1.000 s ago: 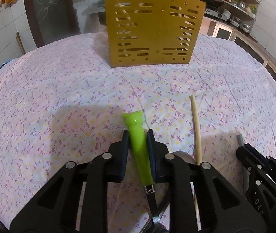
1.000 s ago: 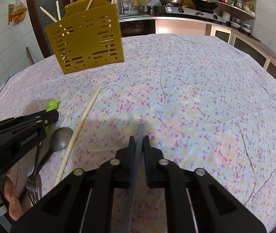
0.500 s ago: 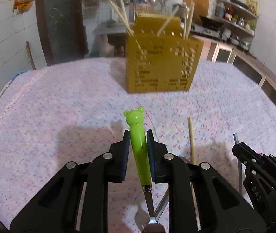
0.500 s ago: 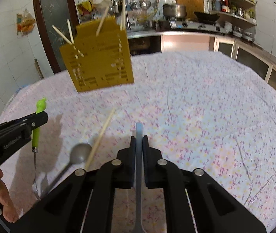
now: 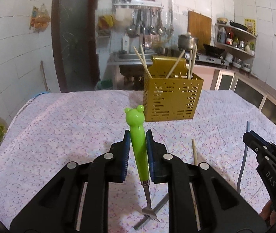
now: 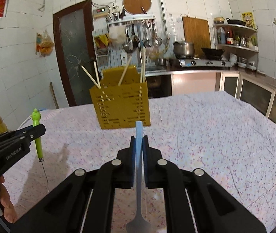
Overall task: Organize utensils
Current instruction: 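Lift the fork and spoon up and carry them over the caddy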
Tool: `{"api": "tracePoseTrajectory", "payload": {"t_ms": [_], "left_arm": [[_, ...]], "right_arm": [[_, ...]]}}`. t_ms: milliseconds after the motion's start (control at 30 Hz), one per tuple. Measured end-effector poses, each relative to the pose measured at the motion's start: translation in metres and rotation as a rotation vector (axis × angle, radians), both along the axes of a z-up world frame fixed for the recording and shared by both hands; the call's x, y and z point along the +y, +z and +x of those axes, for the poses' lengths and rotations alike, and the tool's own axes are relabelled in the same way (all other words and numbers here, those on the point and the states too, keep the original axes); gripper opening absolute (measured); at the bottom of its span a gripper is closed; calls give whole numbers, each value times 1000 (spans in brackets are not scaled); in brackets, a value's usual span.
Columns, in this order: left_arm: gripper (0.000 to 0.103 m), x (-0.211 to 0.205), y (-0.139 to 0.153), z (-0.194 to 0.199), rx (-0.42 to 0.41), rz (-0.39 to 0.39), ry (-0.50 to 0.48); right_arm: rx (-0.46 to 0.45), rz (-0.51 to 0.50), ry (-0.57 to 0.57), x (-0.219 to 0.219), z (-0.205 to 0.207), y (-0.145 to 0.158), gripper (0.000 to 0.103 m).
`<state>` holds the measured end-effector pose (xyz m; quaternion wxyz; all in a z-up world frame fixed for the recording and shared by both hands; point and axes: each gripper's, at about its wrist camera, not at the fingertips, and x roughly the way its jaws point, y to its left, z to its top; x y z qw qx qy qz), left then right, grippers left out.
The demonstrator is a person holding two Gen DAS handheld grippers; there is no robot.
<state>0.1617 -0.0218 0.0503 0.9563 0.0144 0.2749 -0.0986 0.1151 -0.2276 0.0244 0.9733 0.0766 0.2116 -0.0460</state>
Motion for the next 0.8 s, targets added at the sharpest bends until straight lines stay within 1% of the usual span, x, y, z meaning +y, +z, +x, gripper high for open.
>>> {"api": "tracePoseTrajectory", "payload": {"t_ms": [433,567,800], "left_arm": [[14,14,4,-15,-50,-31,15],[14,20,8,-16,-56,-54,22],[13,26,18,-8,-73,-66,31]], "right_arm": [[-58,-30,27,4,-11,11,7],[-67,-31,32,3,-12,13,7],[-80,-31,34,0,-6,23,7]]}}
